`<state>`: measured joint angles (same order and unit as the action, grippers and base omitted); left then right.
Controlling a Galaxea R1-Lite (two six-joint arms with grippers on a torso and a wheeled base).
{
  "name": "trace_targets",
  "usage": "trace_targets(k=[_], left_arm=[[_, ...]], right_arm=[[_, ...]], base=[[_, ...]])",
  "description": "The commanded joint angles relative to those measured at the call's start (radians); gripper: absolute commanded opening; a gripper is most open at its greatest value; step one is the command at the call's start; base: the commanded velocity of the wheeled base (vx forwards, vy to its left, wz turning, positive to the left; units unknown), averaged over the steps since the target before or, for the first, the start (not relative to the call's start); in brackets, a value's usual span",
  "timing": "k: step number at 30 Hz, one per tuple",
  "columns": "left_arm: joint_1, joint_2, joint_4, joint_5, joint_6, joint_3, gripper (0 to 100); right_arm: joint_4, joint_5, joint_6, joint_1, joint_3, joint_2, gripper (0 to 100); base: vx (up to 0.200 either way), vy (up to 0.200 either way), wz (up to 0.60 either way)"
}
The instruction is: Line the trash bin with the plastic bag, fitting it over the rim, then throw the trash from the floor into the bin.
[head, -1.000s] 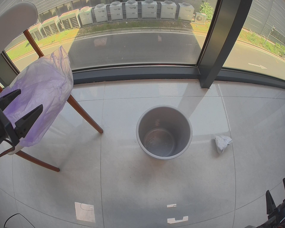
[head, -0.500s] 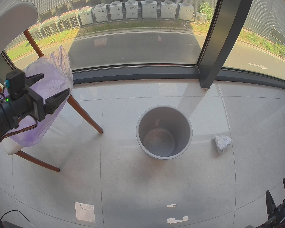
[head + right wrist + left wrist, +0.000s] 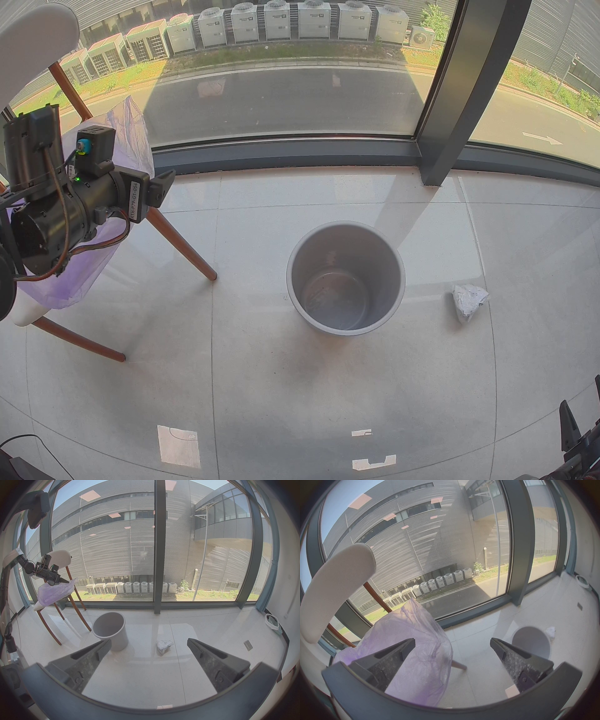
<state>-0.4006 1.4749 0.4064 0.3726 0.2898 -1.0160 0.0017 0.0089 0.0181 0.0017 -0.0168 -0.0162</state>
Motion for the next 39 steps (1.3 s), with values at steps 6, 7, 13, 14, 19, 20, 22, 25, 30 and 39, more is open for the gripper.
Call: trace_targets(k=[6,7,13,14,19,20,22,25,30,39], left_arm=[[0.065,0.090,0.002,0.022,0.132,-0.003,100],[0.071,0.097,0.002,0.022,0.143,-0.009,100],[0.077,0.166,0.003,0.026,0.166,-0.049,100],[0.077,0.173,0.005,0.025,0.169,-0.052,100],[0.083,0.220,0.005,0.026,0.180,-0.099,100],[0.083,0.220,0.005,0.026,0.180,-0.099,100],[0.120,0.226,0.005,0.025,0.198,-0.105,100],[0.128,0.229,0.005,0.025,0.213,-0.110,100],[0.157,0.269,0.006,0.022,0.215,-0.115,100],[0.175,0.266,0.006,0.014,0.212,-0.127,0]], right_arm=[[0.000,0.000,0.000,0.000,0.015,0.015,100],[0.000,0.000,0.000,0.000,0.014,0.015,100],[0.000,0.000,0.000,0.000,0.014,0.015,100],[0.000,0.000,0.000,0.000,0.014,0.015,100],[0.000,0.000,0.000,0.000,0.015,0.015,100],[0.000,0.000,0.000,0.000,0.015,0.015,100],[0.000,0.000,0.000,0.000,0.015,0.015,100],[0.000,0.000,0.000,0.001,0.014,0.016,100],[0.000,0.000,0.000,0.000,0.015,0.016,100],[0.000,0.000,0.000,0.000,0.014,0.016,100]], base=[[0.000,0.000,0.00],[0.000,0.000,0.00],[0.000,0.000,0.00],[0.000,0.000,0.00],[0.000,0.000,0.00],[0.000,0.000,0.00],[0.000,0.000,0.00],[0.000,0.000,0.00],[0.000,0.000,0.00],[0.000,0.000,0.00]])
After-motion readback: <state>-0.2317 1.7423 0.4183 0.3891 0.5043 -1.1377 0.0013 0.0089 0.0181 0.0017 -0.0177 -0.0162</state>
